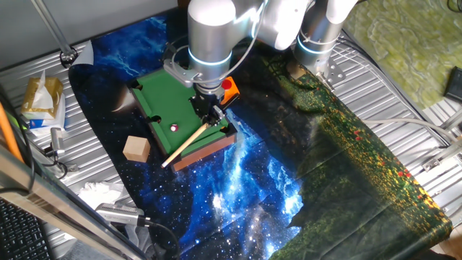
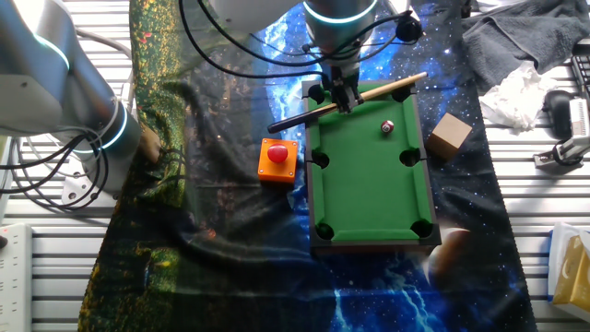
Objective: Hit the pool ball
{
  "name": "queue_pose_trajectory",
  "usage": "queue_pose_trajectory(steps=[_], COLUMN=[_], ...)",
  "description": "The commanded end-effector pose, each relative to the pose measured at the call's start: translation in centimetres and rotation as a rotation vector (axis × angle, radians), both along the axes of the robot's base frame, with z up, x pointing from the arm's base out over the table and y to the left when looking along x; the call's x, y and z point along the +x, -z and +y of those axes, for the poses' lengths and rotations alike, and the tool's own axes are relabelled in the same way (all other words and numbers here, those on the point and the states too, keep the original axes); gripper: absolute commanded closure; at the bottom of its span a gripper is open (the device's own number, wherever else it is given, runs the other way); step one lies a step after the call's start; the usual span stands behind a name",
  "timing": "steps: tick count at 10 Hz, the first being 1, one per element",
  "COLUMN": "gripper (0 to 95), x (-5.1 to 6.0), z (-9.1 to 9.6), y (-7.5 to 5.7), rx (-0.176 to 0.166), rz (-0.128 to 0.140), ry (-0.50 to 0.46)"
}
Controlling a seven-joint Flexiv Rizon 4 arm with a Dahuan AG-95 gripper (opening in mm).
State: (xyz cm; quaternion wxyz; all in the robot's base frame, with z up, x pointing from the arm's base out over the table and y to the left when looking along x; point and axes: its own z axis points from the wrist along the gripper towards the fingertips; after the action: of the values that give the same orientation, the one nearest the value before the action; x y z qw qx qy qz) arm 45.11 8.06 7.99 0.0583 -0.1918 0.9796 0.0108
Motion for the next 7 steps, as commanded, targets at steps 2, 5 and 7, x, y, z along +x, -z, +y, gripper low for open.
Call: queue_pose_trajectory(steps=[2, 5, 7], gripper=[38.0, 38.0, 57.0], x=[0.1, 0.4, 0.6], z=[0.0, 0.1, 0.2], y=[-0.4, -2.1, -4.6], rx=[0.009, 0.02, 0.007], rz=[-0.002, -0.006, -0.001], ry=[-0.022, -0.032, -0.02])
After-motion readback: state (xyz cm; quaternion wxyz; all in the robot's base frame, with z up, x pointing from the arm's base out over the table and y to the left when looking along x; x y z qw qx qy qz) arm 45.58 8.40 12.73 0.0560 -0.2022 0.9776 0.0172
